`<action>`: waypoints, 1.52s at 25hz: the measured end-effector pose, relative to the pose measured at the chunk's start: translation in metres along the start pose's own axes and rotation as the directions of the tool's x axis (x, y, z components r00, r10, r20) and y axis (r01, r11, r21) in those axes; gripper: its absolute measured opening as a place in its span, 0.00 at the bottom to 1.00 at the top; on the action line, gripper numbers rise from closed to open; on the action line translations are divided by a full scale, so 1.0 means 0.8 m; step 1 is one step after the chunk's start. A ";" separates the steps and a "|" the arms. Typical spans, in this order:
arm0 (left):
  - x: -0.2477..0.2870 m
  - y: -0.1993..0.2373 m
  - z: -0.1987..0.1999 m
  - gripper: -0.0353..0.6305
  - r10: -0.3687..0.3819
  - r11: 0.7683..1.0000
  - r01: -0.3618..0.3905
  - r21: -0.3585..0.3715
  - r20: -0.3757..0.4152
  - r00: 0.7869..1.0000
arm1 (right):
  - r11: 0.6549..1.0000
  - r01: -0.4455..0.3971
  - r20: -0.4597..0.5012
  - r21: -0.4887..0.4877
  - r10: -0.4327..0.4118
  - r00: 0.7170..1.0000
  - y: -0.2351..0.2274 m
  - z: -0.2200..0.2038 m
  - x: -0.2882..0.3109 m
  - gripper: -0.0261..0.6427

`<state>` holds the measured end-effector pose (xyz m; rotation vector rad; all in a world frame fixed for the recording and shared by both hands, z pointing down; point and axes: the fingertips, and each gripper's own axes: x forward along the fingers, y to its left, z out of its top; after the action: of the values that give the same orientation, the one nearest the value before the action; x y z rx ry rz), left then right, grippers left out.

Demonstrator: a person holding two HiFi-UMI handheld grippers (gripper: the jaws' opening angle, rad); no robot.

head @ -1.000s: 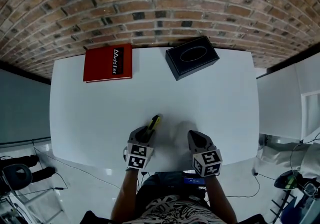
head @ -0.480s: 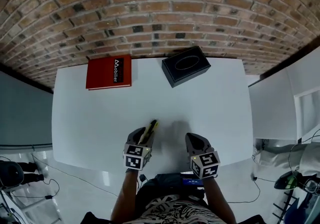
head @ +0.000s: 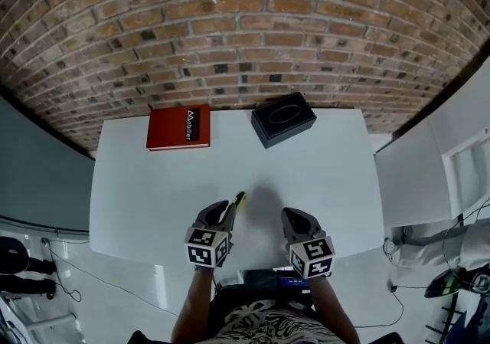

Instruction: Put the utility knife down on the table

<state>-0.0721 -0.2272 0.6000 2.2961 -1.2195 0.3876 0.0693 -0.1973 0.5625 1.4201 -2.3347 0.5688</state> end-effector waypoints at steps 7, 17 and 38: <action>-0.046 -0.008 0.046 0.08 0.045 0.999 -0.047 0.019 0.106 0.993 | 0.999 0.002 0.070 -0.034 0.001 0.998 0.020 0.026 -0.031 0.04; -0.098 -0.022 0.074 0.07 0.027 1.000 -0.026 -0.005 0.212 0.977 | 0.997 0.022 0.158 -0.069 -0.011 0.987 0.042 0.044 -0.067 0.04; -0.124 -0.015 0.074 0.07 0.022 1.000 -0.017 -0.026 0.236 0.972 | 0.995 0.051 0.168 -0.081 -0.037 0.985 0.054 0.044 -0.073 0.04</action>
<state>-0.1166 -0.1863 0.5007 2.3623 -1.3523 0.1063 0.0533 -0.1533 0.4972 1.5281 -2.4166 0.3464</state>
